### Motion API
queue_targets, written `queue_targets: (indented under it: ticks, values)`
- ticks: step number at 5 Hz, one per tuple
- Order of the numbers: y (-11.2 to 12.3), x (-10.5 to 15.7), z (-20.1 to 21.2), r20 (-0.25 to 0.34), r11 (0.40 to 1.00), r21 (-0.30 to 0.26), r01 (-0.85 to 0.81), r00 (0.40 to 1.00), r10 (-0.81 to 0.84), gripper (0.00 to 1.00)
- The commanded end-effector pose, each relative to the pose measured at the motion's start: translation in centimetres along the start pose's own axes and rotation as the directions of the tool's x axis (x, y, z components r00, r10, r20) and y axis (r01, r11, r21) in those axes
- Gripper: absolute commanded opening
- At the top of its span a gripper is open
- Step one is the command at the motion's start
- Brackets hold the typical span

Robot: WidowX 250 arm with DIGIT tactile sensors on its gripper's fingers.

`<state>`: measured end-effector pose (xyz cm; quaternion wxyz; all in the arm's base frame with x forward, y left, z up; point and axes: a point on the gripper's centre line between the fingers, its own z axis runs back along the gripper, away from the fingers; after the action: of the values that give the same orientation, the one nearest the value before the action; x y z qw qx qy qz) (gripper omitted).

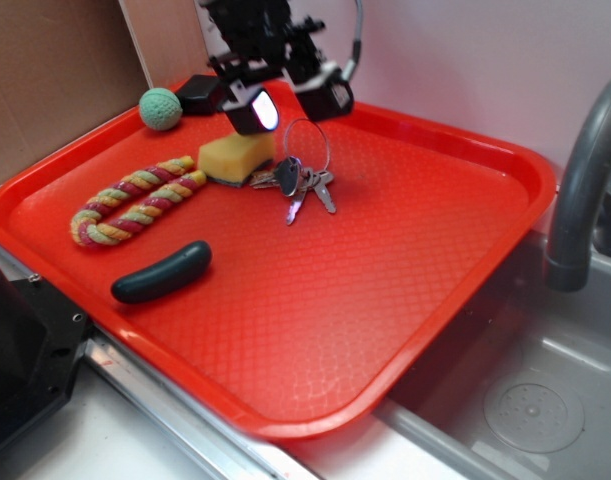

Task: Grab the silver keys.

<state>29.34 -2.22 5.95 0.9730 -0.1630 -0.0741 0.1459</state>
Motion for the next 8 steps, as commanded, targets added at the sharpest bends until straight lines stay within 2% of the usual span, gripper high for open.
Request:
queue_targets:
  ticks: [1,2,3,4,5,6,7,8]
  values:
    - [-0.9,1.1,-1.2,0.055,0.999,0.0,0.054,0.997,-0.054,0.0]
    - [-1.1,1.0,-1.6,0.054,0.999,0.026,0.019,0.998,-0.02,0.0]
    - [-1.0,0.8,-1.8,0.044,1.0,0.011,0.012,0.999,-0.012,0.0]
    - [-1.3,1.0,-1.4,0.028,0.999,0.03,0.025,0.999,-0.026,0.0]
    - [-2.9,0.8,2.1,0.028,0.992,0.065,0.105,0.994,-0.107,0.0]
    - [-3.9,-1.3,7.3,0.034,0.973,0.093,0.211,0.976,-0.215,0.0]
    - [-4.0,-1.8,12.6,0.088,0.977,0.066,0.201,0.975,-0.206,0.0]
    - [-5.9,-2.3,17.3,0.102,0.953,0.063,0.298,0.948,-0.303,0.0]
